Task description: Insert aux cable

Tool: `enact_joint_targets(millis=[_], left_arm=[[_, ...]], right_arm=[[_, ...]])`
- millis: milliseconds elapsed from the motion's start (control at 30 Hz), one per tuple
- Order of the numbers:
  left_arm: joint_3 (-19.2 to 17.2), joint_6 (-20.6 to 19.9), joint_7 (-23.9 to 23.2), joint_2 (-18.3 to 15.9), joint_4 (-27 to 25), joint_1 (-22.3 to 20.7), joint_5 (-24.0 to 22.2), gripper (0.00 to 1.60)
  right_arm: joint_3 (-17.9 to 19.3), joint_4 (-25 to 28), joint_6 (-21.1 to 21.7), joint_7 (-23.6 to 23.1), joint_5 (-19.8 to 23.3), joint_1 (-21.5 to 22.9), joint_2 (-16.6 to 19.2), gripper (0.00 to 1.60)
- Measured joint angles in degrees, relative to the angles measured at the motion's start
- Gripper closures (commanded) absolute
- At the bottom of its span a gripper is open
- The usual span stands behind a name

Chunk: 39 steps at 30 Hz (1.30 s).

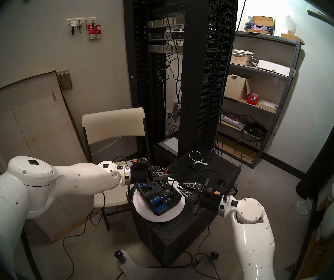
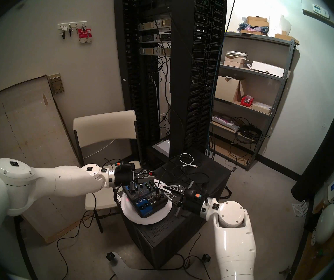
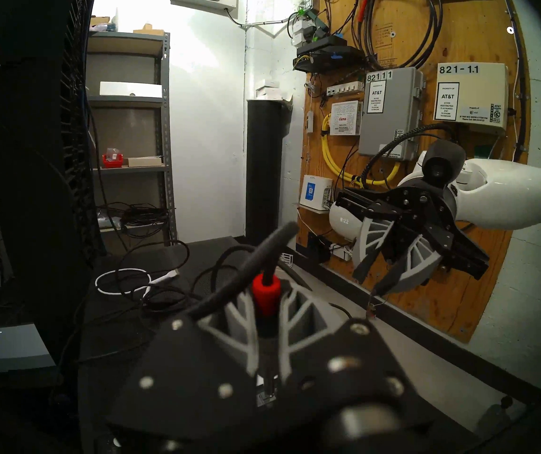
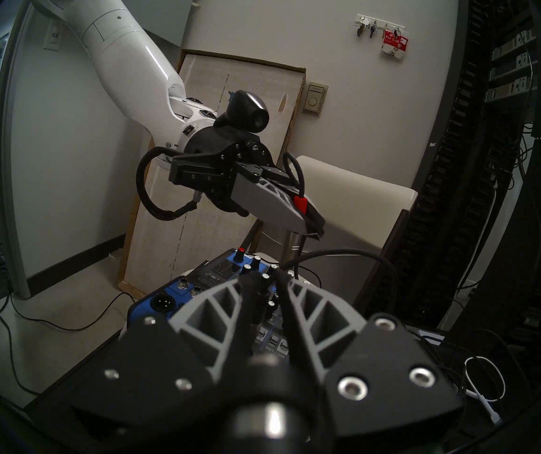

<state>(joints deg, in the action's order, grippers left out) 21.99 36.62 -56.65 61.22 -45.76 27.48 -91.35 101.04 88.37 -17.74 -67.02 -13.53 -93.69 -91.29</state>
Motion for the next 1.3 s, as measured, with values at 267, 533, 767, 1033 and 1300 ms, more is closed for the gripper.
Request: enact_joint_targets(millis=[267, 533, 767, 1033, 1300], left_arm=[[-0.1, -0.6, -2.3, 1.4, 1.3, 0.0, 0.0, 1.6], [0.1, -0.2, -1.7, 1.3, -0.2, -0.3, 0.5, 1.6], [0.7, 0.1, 0.9, -0.3, -3.4, -0.6, 2.3, 1.6], [0.8, 0.1, 2.5, -1.6, -4.4, -0.3, 2.9, 1.6], [0.4, 0.2, 2.0, -0.6, -0.7, 0.7, 2.0, 1.6]], right_arm=[[0.2, 0.0, 0.0, -0.1, 0.0, 0.0, 0.0, 0.89], [0.3, -0.2, 0.0, -0.3, 0.1, 0.0, 0.0, 0.89], [0.3, -0.2, 0.0, -0.4, 0.0, 0.0, 0.0, 0.88], [0.4, -0.2, -0.1, -0.5, 0.0, 0.0, 0.0, 0.89], [0.5, -0.2, -0.2, -0.6, 0.0, 0.0, -0.1, 0.89]])
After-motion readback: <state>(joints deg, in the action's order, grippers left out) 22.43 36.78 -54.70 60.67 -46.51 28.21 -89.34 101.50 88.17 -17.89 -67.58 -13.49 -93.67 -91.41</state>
